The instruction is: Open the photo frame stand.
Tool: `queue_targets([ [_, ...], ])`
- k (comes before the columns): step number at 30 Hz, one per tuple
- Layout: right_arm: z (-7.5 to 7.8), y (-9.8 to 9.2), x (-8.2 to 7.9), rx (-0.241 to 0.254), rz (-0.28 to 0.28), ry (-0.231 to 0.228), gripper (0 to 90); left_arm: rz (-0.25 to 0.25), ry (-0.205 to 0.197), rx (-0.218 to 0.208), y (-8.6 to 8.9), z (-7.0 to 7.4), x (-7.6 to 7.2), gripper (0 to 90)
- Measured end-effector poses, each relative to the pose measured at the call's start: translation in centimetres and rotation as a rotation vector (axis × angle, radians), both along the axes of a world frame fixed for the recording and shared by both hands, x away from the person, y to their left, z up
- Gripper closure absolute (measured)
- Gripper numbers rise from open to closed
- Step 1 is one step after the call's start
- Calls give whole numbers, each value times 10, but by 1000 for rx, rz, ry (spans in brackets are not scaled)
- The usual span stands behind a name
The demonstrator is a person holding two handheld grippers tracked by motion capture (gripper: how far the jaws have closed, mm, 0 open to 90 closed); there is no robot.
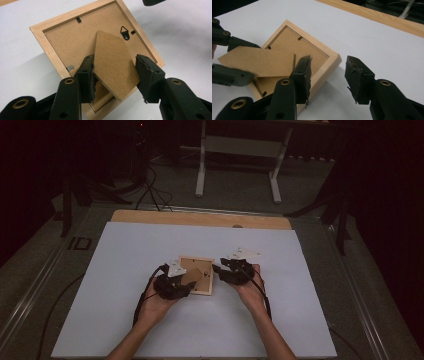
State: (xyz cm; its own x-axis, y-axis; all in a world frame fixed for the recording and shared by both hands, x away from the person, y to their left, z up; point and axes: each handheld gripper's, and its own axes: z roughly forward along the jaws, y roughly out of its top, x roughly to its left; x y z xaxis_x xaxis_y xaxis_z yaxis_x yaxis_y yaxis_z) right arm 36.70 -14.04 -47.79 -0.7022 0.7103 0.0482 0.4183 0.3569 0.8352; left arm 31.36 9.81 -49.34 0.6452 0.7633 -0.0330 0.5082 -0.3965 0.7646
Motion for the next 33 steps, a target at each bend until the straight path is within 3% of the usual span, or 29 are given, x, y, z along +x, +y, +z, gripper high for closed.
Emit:
queue_targets([
  [3, 0, 3, 1, -4, 15, 8, 555, 1, 0, -6, 1, 0, -1, 530],
  [4, 1, 8, 1, -10, 52, 16, 555, 4, 1, -7, 2, -1, -4, 530],
  [6, 0, 11, 1, -14, 67, 23, 555, 2, 5, -8, 4, -2, -4, 530],
  [10, 0, 14, 2, -15, 71, 31, 552, 4, 21, -21, 6, -4, -5, 530],
  [16, -4, 16, 9, 13, 81, 82, 518, -2, 36, -31, 9, -4, -6, 529],
  [17, -7, 17, 12, 14, 79, 109, 492, -3, 22, -29, 8, -4, -7, 529],
  [21, -10, 17, 14, 22, 78, 136, 476, -5, 8, -15, 7, -4, -9, 530],
  [22, -11, 16, 15, 31, 80, 152, 444, -11, -15, -1, 6, -3, -12, 530],
  [33, -11, 12, 18, 56, 100, 189, 402, -29, -98, 43, 3, -2, -25, 530],
])
